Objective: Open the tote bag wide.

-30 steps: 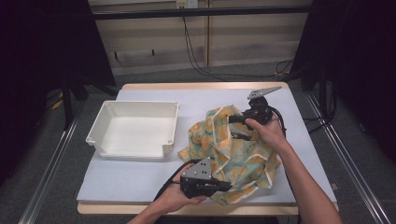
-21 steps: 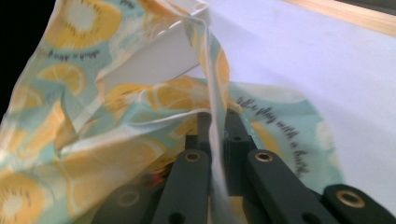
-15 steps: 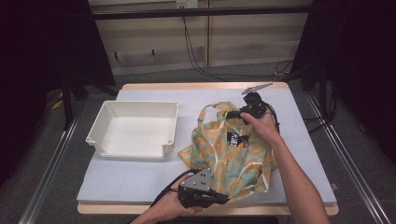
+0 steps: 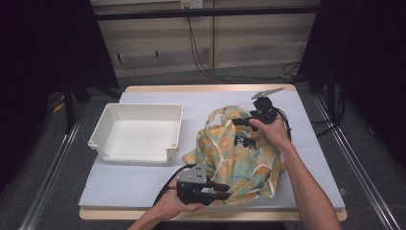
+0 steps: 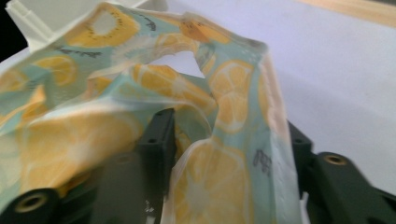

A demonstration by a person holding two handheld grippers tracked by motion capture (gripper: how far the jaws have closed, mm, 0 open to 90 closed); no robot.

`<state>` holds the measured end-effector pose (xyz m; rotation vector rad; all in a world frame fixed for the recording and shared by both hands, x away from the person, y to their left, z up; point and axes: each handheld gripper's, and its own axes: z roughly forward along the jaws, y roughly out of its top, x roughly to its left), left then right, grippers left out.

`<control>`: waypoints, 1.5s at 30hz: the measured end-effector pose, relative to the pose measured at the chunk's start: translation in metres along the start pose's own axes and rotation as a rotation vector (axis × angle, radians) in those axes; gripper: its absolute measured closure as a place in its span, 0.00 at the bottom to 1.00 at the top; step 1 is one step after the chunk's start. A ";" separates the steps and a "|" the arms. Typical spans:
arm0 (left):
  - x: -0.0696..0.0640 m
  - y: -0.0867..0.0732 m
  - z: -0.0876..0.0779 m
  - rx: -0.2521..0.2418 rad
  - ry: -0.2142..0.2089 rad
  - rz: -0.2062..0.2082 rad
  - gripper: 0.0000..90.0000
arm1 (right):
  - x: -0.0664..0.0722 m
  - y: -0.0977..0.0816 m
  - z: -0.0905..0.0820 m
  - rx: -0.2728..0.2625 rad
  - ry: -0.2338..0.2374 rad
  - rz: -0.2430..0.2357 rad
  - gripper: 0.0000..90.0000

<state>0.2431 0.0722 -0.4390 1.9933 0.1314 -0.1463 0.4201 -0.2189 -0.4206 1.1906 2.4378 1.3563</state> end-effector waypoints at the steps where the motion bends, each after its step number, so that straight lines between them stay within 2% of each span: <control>1: 0.001 0.002 -0.001 -0.012 0.003 -0.001 0.80 | 0.002 0.001 -0.005 -0.001 -0.016 -0.008 0.45; 3: 0.003 0.005 -0.002 -0.021 0.018 -0.005 0.78 | 0.006 0.002 -0.016 -0.016 -0.027 -0.014 0.37; 7: 0.008 0.012 -0.002 -0.049 0.035 -0.013 0.76 | 0.005 0.002 -0.037 -0.068 -0.051 -0.013 0.28; 9: 0.009 0.016 -0.003 -0.060 0.028 -0.009 0.75 | 0.005 0.002 -0.048 -0.089 -0.056 -0.013 0.25; 14: 0.012 0.025 -0.007 -0.087 0.050 -0.006 0.71 | 0.005 0.000 -0.069 -0.116 -0.064 -0.014 0.18; 20: 0.020 0.034 -0.006 -0.112 0.082 -0.008 0.68 | 0.014 -0.007 -0.093 -0.176 -0.055 -0.025 0.18; 22: 0.025 0.037 -0.003 -0.100 0.094 -0.012 0.68 | 0.018 -0.010 -0.100 -0.196 -0.052 -0.032 0.26; 23: 0.027 0.038 -0.001 -0.113 0.085 -0.019 0.68 | 0.020 -0.013 -0.103 -0.197 -0.055 -0.036 0.29; 24: 0.030 0.040 0.001 -0.108 0.096 -0.021 0.68 | 0.022 -0.015 -0.104 -0.193 -0.058 -0.036 0.34; 25: 0.034 0.042 0.003 -0.113 0.089 -0.027 0.68 | 0.025 -0.017 -0.105 -0.192 -0.057 -0.043 0.40; 28: 0.044 0.049 0.012 -0.114 0.110 -0.036 0.65 | 0.032 -0.026 -0.106 -0.187 -0.031 -0.062 0.42; 31: 0.058 0.054 0.023 -0.110 0.107 -0.059 0.58 | 0.033 -0.033 -0.101 -0.171 -0.037 -0.065 0.33; 33: 0.066 0.055 0.030 -0.089 0.144 -0.053 0.55 | 0.030 -0.037 -0.092 -0.142 -0.048 -0.068 0.30; 35: 0.075 0.054 0.038 -0.095 0.153 -0.062 0.49 | 0.027 -0.039 -0.084 -0.121 -0.047 -0.070 0.27; 37: 0.079 0.054 0.045 -0.084 0.165 -0.073 0.42 | 0.025 -0.041 -0.077 -0.107 -0.044 -0.066 0.26; 39: 0.081 0.052 0.052 -0.064 0.134 -0.065 0.37 | 0.023 -0.042 -0.070 -0.098 -0.032 -0.067 0.25; 42: 0.082 0.047 0.063 -0.006 0.150 -0.042 0.36 | 0.023 -0.043 -0.063 -0.071 -0.033 -0.073 0.23; 45: 0.084 0.043 0.070 0.021 0.168 -0.026 0.38 | 0.020 -0.046 -0.054 -0.055 -0.032 -0.063 0.23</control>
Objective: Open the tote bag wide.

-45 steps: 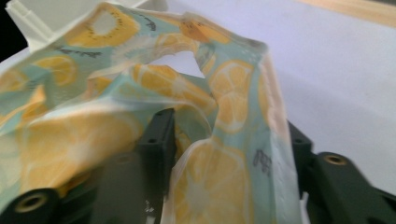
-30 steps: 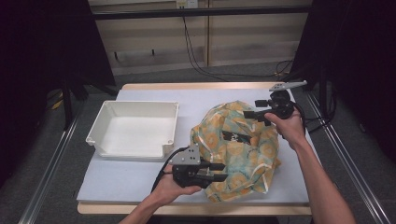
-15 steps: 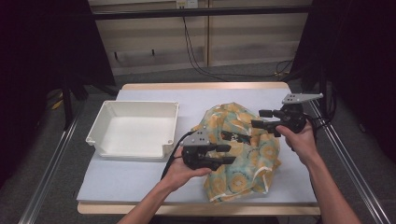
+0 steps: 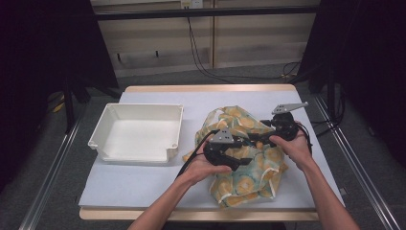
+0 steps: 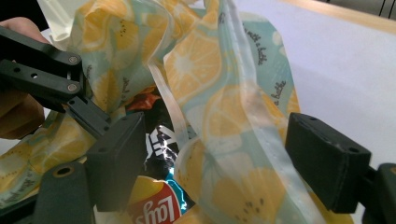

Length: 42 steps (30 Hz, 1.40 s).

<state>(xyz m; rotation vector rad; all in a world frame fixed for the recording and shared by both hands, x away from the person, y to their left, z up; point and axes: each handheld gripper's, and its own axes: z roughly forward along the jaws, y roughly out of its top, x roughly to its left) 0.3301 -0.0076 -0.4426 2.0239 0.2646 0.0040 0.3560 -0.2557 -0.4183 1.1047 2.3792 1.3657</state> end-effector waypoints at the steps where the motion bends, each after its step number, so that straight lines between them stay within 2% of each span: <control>1: -0.001 -0.001 0.002 0.012 0.010 0.011 0.41 | -0.001 -0.001 0.003 0.004 -0.004 0.000 0.23; 3: -0.001 0.000 0.003 0.029 0.011 0.014 0.51 | -0.003 -0.004 0.008 0.013 0.005 0.007 0.23; 5: -0.001 -0.001 0.004 0.050 0.027 0.013 0.60 | -0.004 -0.005 0.011 0.021 -0.007 0.007 0.22; 10: -0.005 -0.002 0.006 0.101 0.064 0.065 0.75 | -0.003 -0.006 0.018 0.043 -0.004 0.008 0.24; 11: -0.005 -0.002 0.006 0.100 0.046 0.052 0.80 | -0.003 -0.006 0.019 0.051 -0.008 0.008 0.28; 13: -0.005 -0.002 0.006 0.109 0.042 0.050 0.90 | -0.004 -0.007 0.021 0.055 -0.017 0.008 0.34; 14: -0.004 -0.002 0.005 0.106 0.018 0.035 0.96 | -0.004 -0.007 0.021 0.055 -0.015 0.011 0.40; 15: -0.005 -0.003 0.005 0.106 0.015 0.027 0.99 | -0.005 -0.007 0.022 0.057 -0.013 0.011 0.45; 16: -0.004 -0.003 0.004 0.091 -0.009 0.003 1.00 | -0.006 -0.007 0.022 0.056 -0.011 0.013 0.47; 17: -0.004 -0.004 0.002 0.082 -0.022 -0.002 1.00 | -0.008 -0.007 0.023 0.056 -0.018 0.026 0.48; 19: -0.006 -0.006 -0.003 0.033 -0.032 -0.016 1.00 | -0.012 -0.007 0.024 0.049 -0.018 0.043 0.54; 22: -0.010 -0.010 -0.009 0.021 -0.079 -0.034 1.00 | -0.017 -0.008 0.025 0.045 -0.016 0.068 0.64; 24: -0.014 -0.011 -0.013 0.011 -0.095 -0.038 1.00 | -0.022 -0.009 0.026 0.040 -0.011 0.084 0.71; 33: -0.044 -0.009 -0.032 0.002 -0.230 0.003 1.00 | -0.042 -0.002 0.024 -0.006 -0.031 0.141 0.91; 35: -0.053 -0.008 -0.035 0.018 -0.235 0.041 1.00 | -0.045 0.000 0.026 -0.017 -0.040 0.150 0.94; 38: -0.061 -0.008 -0.037 0.021 -0.254 0.060 1.00 | -0.050 0.001 0.030 -0.022 -0.056 0.166 0.95; 40: -0.062 -0.009 -0.037 0.030 -0.247 0.063 1.00 | -0.053 0.001 0.032 -0.025 -0.074 0.171 0.96; 42: -0.059 -0.010 -0.038 0.030 -0.250 0.052 1.00 | -0.054 0.002 0.034 -0.033 -0.064 0.183 0.94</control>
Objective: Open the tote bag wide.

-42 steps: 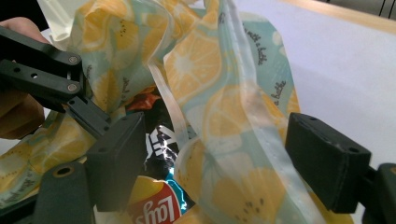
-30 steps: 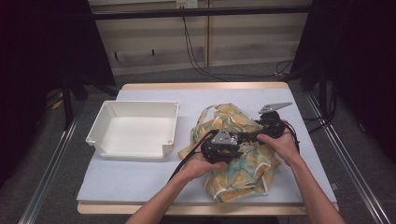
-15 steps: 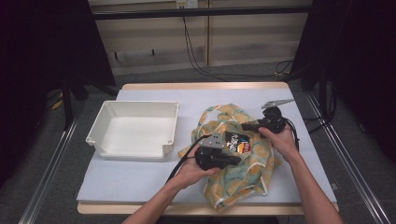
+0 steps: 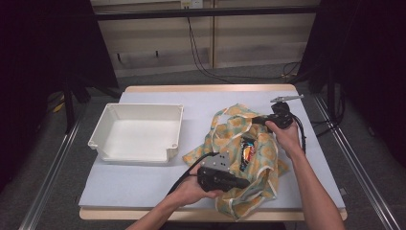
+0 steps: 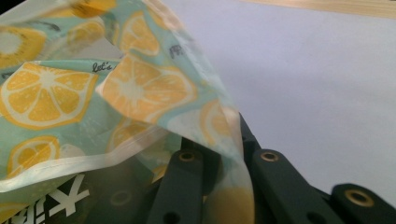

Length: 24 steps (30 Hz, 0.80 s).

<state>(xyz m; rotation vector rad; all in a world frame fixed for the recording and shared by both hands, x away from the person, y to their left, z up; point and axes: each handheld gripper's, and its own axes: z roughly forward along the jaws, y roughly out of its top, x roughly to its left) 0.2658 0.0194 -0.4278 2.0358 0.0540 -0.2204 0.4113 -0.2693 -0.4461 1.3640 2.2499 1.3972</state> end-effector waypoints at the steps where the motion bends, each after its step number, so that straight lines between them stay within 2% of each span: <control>1: 0.002 -0.001 -0.001 0.013 -0.001 -0.005 1.00 | 0.001 0.000 0.002 0.005 -0.005 -0.002 0.91; 2: 0.001 -0.003 -0.001 0.009 -0.005 -0.016 1.00 | 0.001 0.000 0.003 0.013 -0.013 -0.005 0.91; 4: -0.004 -0.006 -0.001 0.028 -0.018 0.005 1.00 | -0.002 -0.003 0.006 0.037 -0.034 -0.006 0.91; 5: -0.007 -0.007 0.000 0.039 -0.012 0.013 1.00 | -0.007 -0.006 0.008 0.058 -0.061 -0.006 0.91; 8: -0.010 -0.013 0.001 0.060 -0.027 0.003 1.00 | -0.015 -0.014 0.011 0.072 -0.067 0.024 0.92; 11: -0.008 -0.021 0.000 0.074 -0.042 -0.005 1.00 | -0.017 -0.019 0.014 0.075 -0.075 0.030 0.93; 13: -0.008 -0.024 0.000 0.082 -0.043 -0.006 1.00 | -0.017 -0.022 0.016 0.084 -0.103 0.016 0.93; 14: -0.008 -0.026 0.001 0.094 -0.047 -0.008 1.00 | -0.017 -0.024 0.018 0.099 -0.126 -0.011 0.94; 17: -0.009 -0.033 0.007 0.128 -0.049 -0.003 1.00 | -0.016 -0.027 0.023 0.105 -0.113 -0.015 0.95; 20: -0.009 -0.039 0.012 0.140 -0.059 -0.022 1.00 | -0.014 -0.028 0.026 0.108 -0.103 -0.025 0.95; 21: -0.009 -0.040 0.013 0.155 -0.059 -0.006 1.00 | -0.014 -0.028 0.026 0.109 -0.102 -0.029 0.95; 22: -0.009 -0.040 0.014 0.149 -0.051 -0.007 1.00 | -0.014 -0.028 0.026 0.114 -0.120 -0.041 0.95; 23: -0.010 -0.040 0.013 0.158 -0.065 0.002 1.00 | -0.016 -0.029 0.026 0.126 -0.143 -0.032 0.95; 24: -0.010 -0.040 0.014 0.156 -0.053 0.009 1.00 | -0.020 -0.030 0.026 0.121 -0.133 -0.019 0.96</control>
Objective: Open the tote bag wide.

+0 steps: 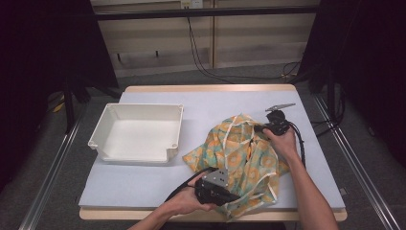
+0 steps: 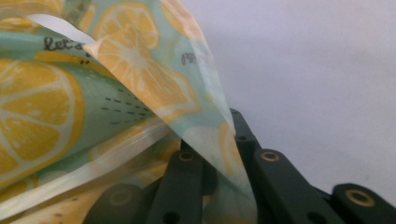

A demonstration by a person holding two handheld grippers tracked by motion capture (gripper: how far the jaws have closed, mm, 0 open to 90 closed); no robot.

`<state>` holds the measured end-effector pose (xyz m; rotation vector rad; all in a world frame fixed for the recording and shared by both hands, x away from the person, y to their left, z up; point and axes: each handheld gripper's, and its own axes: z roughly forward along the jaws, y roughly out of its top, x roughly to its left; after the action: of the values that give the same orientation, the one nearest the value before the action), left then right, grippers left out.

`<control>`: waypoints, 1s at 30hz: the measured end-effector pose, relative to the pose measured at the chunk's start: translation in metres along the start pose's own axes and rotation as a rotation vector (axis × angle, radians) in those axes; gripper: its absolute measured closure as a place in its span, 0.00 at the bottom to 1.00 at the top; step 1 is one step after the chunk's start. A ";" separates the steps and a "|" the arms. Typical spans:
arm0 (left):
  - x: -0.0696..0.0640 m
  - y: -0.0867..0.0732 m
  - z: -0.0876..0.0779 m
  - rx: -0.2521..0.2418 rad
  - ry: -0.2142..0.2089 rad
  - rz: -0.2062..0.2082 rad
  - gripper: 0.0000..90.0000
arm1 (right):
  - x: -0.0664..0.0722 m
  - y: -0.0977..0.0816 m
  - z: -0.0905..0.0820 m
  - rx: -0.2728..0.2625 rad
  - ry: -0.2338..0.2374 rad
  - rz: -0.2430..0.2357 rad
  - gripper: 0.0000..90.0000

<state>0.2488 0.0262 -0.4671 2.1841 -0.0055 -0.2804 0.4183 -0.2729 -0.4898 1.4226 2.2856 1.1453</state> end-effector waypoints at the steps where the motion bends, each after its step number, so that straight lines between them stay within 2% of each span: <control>1: 0.000 -0.001 0.001 0.000 0.008 -0.006 1.00 | -0.001 -0.001 0.000 -0.007 -0.006 0.003 0.97; 5: 0.003 -0.006 0.007 0.031 0.018 -0.010 1.00 | -0.002 -0.003 0.000 -0.021 -0.001 0.008 0.96; 8: 0.006 -0.008 0.009 0.026 0.040 -0.009 1.00 | 0.000 -0.004 -0.001 -0.023 -0.001 0.005 0.91; 9: 0.005 -0.008 0.008 0.018 0.050 -0.008 1.00 | 0.001 -0.004 -0.002 -0.024 -0.003 -0.003 0.89; 12: 0.006 -0.005 0.002 -0.016 0.045 -0.015 1.00 | 0.003 -0.003 -0.007 -0.026 -0.030 -0.019 0.76; 14: 0.005 -0.004 -0.003 -0.048 0.044 -0.033 1.00 | 0.003 -0.001 -0.017 -0.049 -0.025 -0.014 0.71; 15: 0.006 -0.004 -0.004 -0.053 0.046 -0.026 0.99 | 0.003 0.000 -0.021 -0.069 -0.021 -0.012 0.67; 18: 0.004 -0.002 -0.009 -0.079 0.059 -0.030 0.92 | 0.006 0.002 -0.035 -0.107 -0.008 -0.007 0.58; 20: 0.003 0.000 -0.012 -0.095 0.063 -0.024 0.89 | 0.009 0.002 -0.044 -0.111 0.017 -0.011 0.51; 24: 0.003 0.004 -0.020 -0.136 0.073 -0.037 0.81 | 0.012 0.001 -0.056 -0.121 0.015 -0.023 0.38; 26: 0.002 0.005 -0.023 -0.152 0.081 -0.047 0.77 | 0.014 0.002 -0.063 -0.131 0.021 -0.016 0.35; 30: 0.003 0.007 -0.031 -0.177 0.101 -0.056 0.70 | 0.018 0.004 -0.078 -0.156 0.022 -0.036 0.32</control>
<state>0.2589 0.0464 -0.4444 2.0218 0.1318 -0.1944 0.3691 -0.2958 -0.4301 1.3120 2.1730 1.3024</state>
